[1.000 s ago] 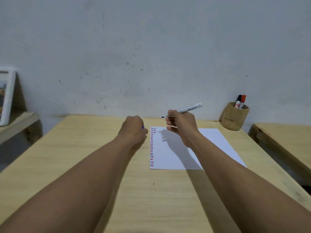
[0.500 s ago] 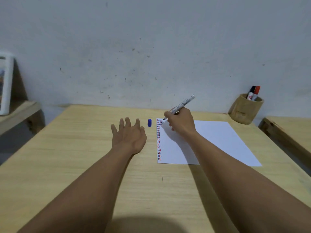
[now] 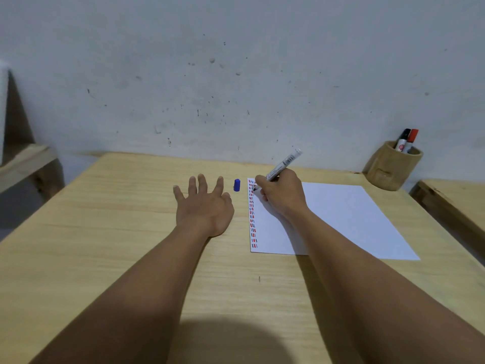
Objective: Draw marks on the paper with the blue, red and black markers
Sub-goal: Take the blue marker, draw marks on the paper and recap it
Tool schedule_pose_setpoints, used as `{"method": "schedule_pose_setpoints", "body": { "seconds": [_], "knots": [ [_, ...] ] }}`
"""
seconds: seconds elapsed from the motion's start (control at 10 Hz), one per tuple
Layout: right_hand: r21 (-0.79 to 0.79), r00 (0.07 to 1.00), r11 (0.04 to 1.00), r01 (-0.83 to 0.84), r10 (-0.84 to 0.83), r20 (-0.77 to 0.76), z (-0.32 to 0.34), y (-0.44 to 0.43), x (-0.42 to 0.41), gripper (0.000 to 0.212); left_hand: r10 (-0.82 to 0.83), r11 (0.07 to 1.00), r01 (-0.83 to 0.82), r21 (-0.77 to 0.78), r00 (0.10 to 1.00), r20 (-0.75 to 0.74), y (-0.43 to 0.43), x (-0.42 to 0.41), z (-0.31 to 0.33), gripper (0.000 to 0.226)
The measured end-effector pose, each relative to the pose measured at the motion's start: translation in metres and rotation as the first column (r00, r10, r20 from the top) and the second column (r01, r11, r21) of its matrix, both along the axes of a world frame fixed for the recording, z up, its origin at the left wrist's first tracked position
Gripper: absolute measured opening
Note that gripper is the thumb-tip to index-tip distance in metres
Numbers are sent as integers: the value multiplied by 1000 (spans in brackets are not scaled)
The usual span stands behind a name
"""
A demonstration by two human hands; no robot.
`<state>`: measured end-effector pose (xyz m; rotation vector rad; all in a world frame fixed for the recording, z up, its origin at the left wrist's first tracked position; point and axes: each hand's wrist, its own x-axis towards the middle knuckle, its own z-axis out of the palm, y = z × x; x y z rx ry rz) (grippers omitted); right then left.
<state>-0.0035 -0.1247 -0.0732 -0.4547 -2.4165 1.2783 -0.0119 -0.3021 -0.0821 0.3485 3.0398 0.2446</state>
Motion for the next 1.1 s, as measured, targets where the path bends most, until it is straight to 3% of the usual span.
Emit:
{"method": "schedule_pose_setpoints", "body": {
  "seconds": [0.5,0.6,0.7,0.8,0.9,1.0,1.1],
  "knots": [
    [-11,1000,1000,-7,7,1,1,1,0,27,19,999,-20,46,1000,14,1,1,2,61],
    [-111,999,993,35,-39,-27,4,3,0,27,84,979,-68,195,993,-78,2,-1,9,60],
    [-193,998,980,37,-46,-47,9,3,-3,25,63,916,20,400,979,-194,6,-5,20,56],
    [-241,996,970,15,-36,-83,18,1,-5,24,-61,917,143,372,973,-223,13,-9,27,58],
    [-286,993,958,-9,-25,-115,29,-1,-1,21,-75,923,136,361,981,-178,18,-15,31,48],
    [-426,992,904,-28,-26,-120,43,0,7,18,-56,908,129,399,981,-188,21,-16,31,23],
    [-533,988,843,-67,-19,-154,58,3,18,15,73,699,29,714,991,-112,28,-9,42,10]
  ]
}}
